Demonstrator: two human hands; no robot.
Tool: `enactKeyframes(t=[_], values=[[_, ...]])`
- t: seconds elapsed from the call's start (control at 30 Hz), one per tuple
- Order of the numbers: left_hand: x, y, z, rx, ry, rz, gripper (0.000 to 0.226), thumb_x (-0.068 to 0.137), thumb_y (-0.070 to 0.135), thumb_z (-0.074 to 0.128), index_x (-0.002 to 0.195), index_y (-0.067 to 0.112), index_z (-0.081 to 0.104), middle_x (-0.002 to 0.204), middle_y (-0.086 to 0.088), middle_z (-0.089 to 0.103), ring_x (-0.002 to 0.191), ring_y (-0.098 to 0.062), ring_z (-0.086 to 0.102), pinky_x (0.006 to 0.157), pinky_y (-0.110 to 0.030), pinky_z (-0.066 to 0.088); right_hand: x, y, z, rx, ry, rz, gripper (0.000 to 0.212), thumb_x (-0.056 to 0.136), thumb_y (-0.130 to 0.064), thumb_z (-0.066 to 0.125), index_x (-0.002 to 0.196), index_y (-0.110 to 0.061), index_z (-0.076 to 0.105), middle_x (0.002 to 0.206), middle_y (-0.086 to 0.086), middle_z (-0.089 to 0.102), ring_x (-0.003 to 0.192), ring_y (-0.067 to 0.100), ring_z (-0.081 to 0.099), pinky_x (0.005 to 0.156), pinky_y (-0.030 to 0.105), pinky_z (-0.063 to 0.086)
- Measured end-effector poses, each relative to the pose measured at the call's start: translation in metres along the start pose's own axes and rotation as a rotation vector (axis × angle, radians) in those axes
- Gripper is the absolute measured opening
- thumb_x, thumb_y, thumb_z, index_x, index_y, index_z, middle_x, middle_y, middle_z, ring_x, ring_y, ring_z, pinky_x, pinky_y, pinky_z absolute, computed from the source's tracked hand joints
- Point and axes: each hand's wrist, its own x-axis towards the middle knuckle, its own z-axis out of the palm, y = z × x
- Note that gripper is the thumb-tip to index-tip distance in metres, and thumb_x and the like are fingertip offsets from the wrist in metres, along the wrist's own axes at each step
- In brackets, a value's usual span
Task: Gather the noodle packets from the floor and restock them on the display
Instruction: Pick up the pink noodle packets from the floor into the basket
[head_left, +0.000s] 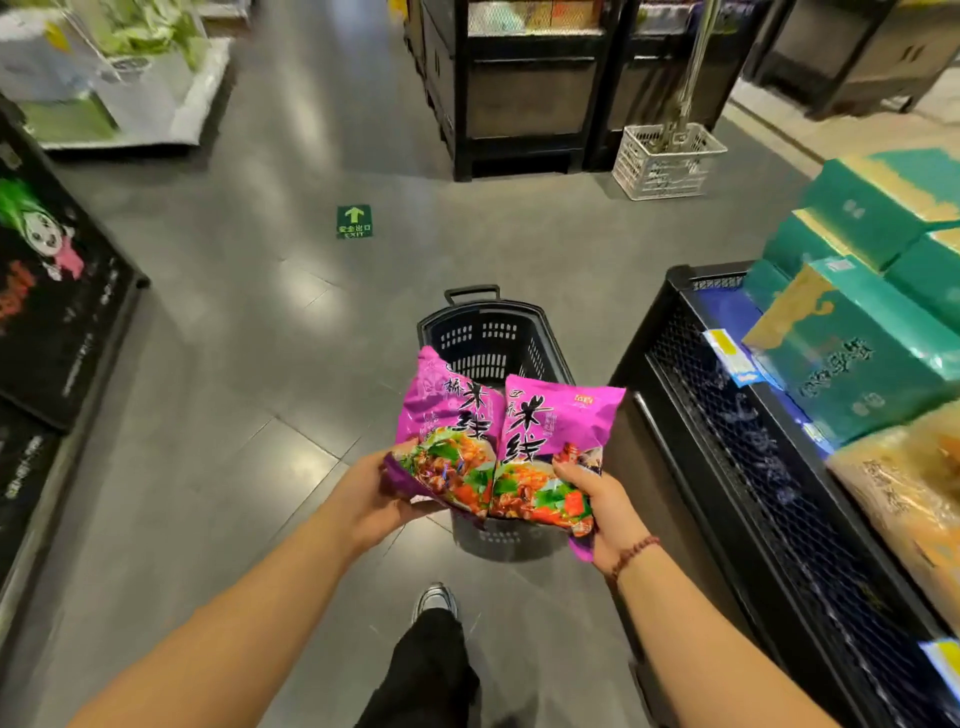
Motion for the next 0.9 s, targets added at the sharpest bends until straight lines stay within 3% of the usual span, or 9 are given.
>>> enactKeyframes(t=[0.07,0.13,0.27,0.33,0.43,0.63,0.73,0.9], values=[[0.027,0.028,0.005,0.076,-0.005,-0.025,0.020,0.087,0.010,0.056,0.103,0.001,0.064,0.100,-0.020,0.069,0.096,-0.032,0.065,0.079,-0.050,0.054,0.026,-0.019,0.011,-0.007,0.025,0.004,0.041,0.070,-0.010,0.072,0.108,0.001,0.060,0.092,0.020,0.071,0.072,0.027,0.071,0.057,0.033,0.059],[0.056,0.054,0.007,0.233,-0.026,-0.024,0.036,0.079,0.008,0.064,0.115,0.008,0.063,0.104,-0.015,0.070,0.095,-0.028,0.067,0.082,-0.044,0.056,0.052,-0.036,0.019,-0.029,0.048,0.007,0.052,0.068,-0.013,0.074,0.116,0.002,0.058,0.103,0.023,0.069,0.079,0.030,0.070,0.066,0.036,0.061],[0.108,0.098,0.021,0.495,-0.114,-0.021,0.036,0.092,0.007,0.058,0.124,0.022,0.060,0.111,-0.007,0.072,0.112,-0.032,0.063,0.098,-0.049,0.050,0.099,-0.062,0.031,-0.044,0.097,0.004,0.055,0.069,-0.011,0.075,0.119,0.004,0.057,0.102,0.023,0.070,0.080,0.031,0.070,0.066,0.037,0.060],[0.126,0.116,0.036,0.503,-0.072,-0.034,0.024,0.093,0.020,0.060,0.117,0.022,0.063,0.102,-0.006,0.075,0.107,-0.028,0.065,0.097,-0.047,0.051,0.120,-0.075,0.035,-0.057,0.106,0.011,0.054,0.070,-0.013,0.076,0.119,0.000,0.058,0.105,0.022,0.070,0.087,0.033,0.070,0.071,0.039,0.060],[0.156,0.135,0.058,0.459,-0.065,-0.059,0.031,0.086,0.036,0.065,0.112,0.019,0.063,0.105,-0.009,0.074,0.099,-0.025,0.067,0.094,-0.044,0.052,0.158,-0.099,0.038,-0.074,0.105,0.028,0.042,0.079,-0.010,0.073,0.118,-0.003,0.057,0.105,0.020,0.070,0.087,0.032,0.071,0.069,0.037,0.060],[0.243,0.145,0.094,0.572,0.007,0.016,0.071,0.070,0.007,0.085,0.124,0.023,0.043,0.113,-0.004,0.067,0.101,-0.023,0.067,0.087,-0.043,0.056,0.251,-0.155,0.030,-0.134,0.070,0.084,0.048,0.080,-0.010,0.074,0.122,-0.007,0.052,0.107,0.020,0.069,0.087,0.031,0.071,0.067,0.037,0.059],[0.286,0.143,0.112,0.545,0.149,0.056,0.069,0.069,-0.003,0.083,0.121,0.016,0.042,0.108,-0.007,0.065,0.096,-0.024,0.067,0.085,-0.046,0.057,0.302,-0.182,0.024,-0.191,0.063,0.125,0.043,0.081,-0.008,0.073,0.119,-0.007,0.052,0.101,0.018,0.070,0.081,0.028,0.071,0.065,0.036,0.060],[0.341,0.134,0.120,0.439,0.232,0.067,0.062,0.071,0.002,0.083,0.119,0.019,0.048,0.112,-0.009,0.068,0.096,-0.025,0.070,0.087,-0.047,0.057,0.371,-0.206,0.018,-0.302,0.126,0.119,0.028,0.081,-0.003,0.072,0.106,-0.007,0.059,0.090,0.017,0.070,0.074,0.028,0.069,0.066,0.037,0.059]])
